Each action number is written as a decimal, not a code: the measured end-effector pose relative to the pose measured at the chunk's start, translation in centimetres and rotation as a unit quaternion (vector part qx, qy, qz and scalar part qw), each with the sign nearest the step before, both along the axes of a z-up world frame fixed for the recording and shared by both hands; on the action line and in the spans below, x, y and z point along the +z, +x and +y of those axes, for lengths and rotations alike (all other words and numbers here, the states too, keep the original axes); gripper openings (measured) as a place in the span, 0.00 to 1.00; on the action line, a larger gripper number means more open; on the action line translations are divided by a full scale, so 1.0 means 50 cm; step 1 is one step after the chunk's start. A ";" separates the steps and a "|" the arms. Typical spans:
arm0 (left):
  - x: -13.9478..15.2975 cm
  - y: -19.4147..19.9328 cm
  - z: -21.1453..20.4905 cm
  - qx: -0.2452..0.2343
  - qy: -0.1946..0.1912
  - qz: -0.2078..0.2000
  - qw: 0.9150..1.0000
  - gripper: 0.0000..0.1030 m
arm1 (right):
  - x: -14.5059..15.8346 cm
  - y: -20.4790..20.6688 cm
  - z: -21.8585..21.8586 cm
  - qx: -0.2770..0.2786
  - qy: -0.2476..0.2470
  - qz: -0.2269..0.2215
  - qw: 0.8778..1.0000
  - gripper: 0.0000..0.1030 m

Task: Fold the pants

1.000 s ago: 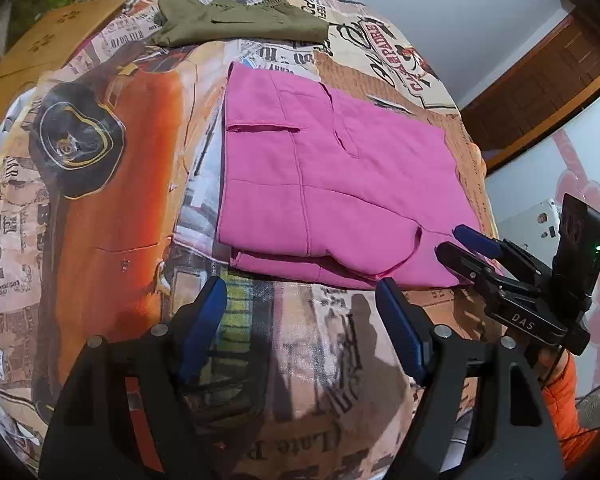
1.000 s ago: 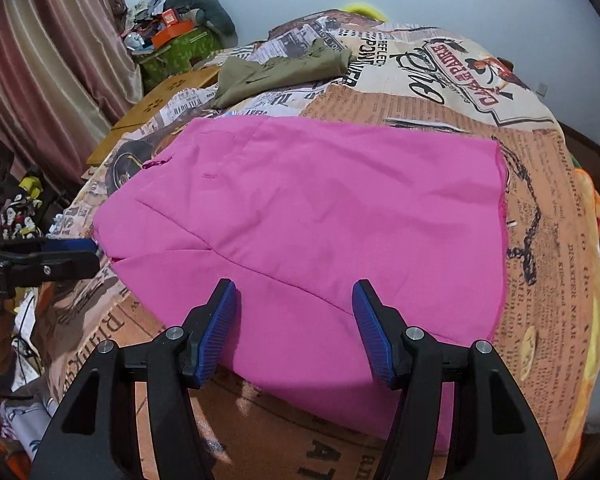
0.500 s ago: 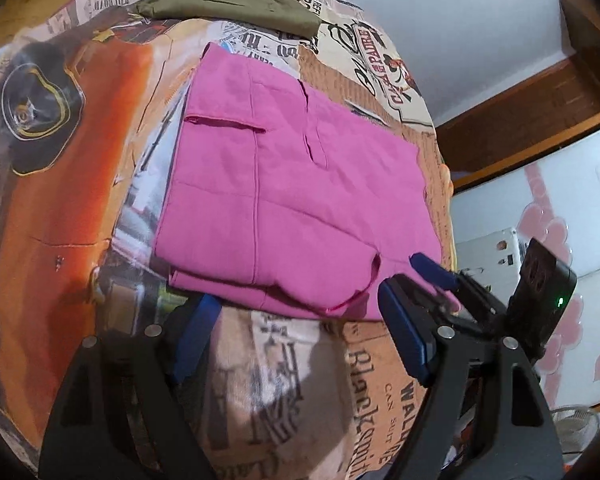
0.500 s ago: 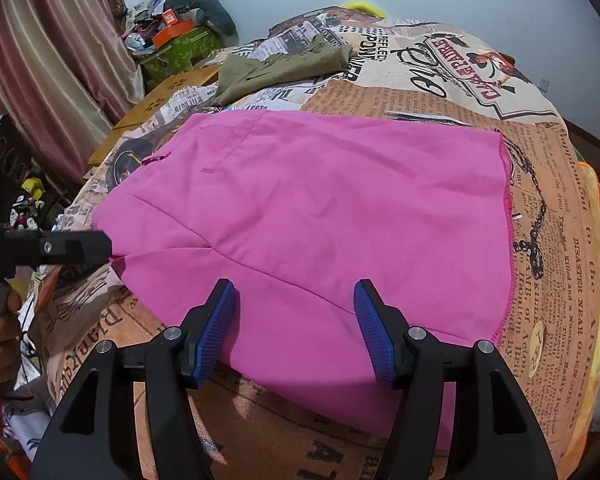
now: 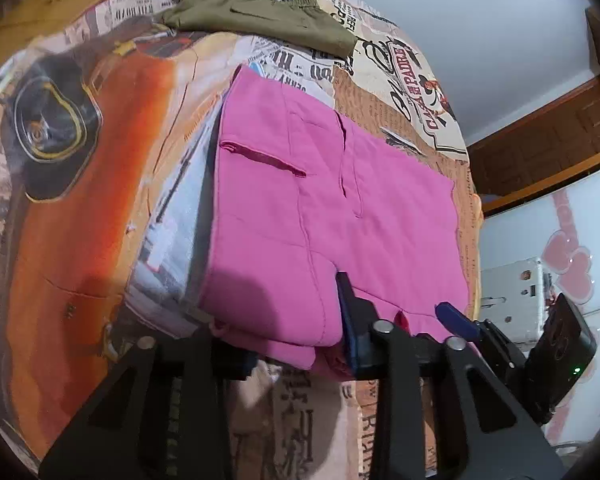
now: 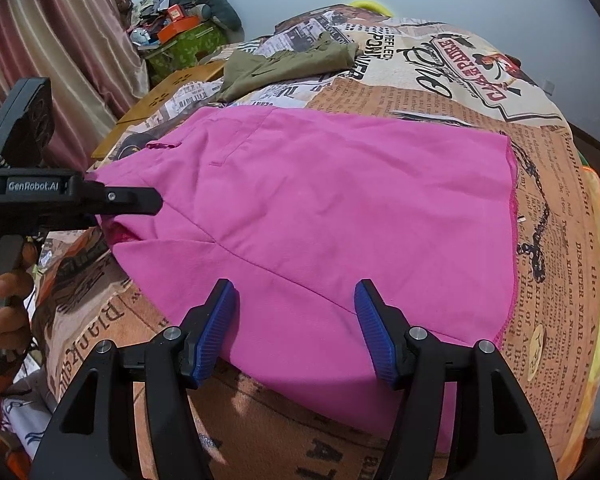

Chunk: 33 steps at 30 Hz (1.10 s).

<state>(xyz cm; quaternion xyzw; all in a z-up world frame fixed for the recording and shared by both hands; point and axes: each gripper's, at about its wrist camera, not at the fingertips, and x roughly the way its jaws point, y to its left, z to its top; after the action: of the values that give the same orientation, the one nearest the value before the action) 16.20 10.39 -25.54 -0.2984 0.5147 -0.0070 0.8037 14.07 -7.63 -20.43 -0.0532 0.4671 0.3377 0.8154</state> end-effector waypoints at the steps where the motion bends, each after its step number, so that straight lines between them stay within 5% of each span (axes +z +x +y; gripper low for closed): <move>1: 0.005 -0.001 -0.006 -0.002 0.015 -0.004 1.000 0.27 | 0.000 -0.001 0.000 0.000 0.001 0.000 1.000 0.57; 9: 0.088 -0.012 -0.063 -0.050 0.145 -0.072 0.986 0.19 | 0.001 -0.002 0.001 -0.001 0.005 0.002 1.000 0.57; 17: 0.156 0.015 -0.125 -0.092 0.215 -0.119 0.965 0.18 | 0.004 -0.003 0.001 -0.008 0.017 0.010 1.000 0.57; 23: 0.183 0.021 -0.155 -0.113 0.234 -0.131 0.957 0.18 | 0.023 -0.004 -0.043 -0.027 0.036 0.020 0.999 0.57; 33: 0.186 0.003 -0.194 -0.116 0.241 -0.131 0.955 0.18 | -0.016 0.013 -0.232 -0.163 0.017 0.044 0.985 0.57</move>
<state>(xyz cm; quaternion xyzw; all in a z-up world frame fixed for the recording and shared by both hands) 16.36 0.68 -16.27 -0.0310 0.4226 -0.0147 0.9057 14.71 -19.26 -21.22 0.0523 0.4989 0.2096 0.8393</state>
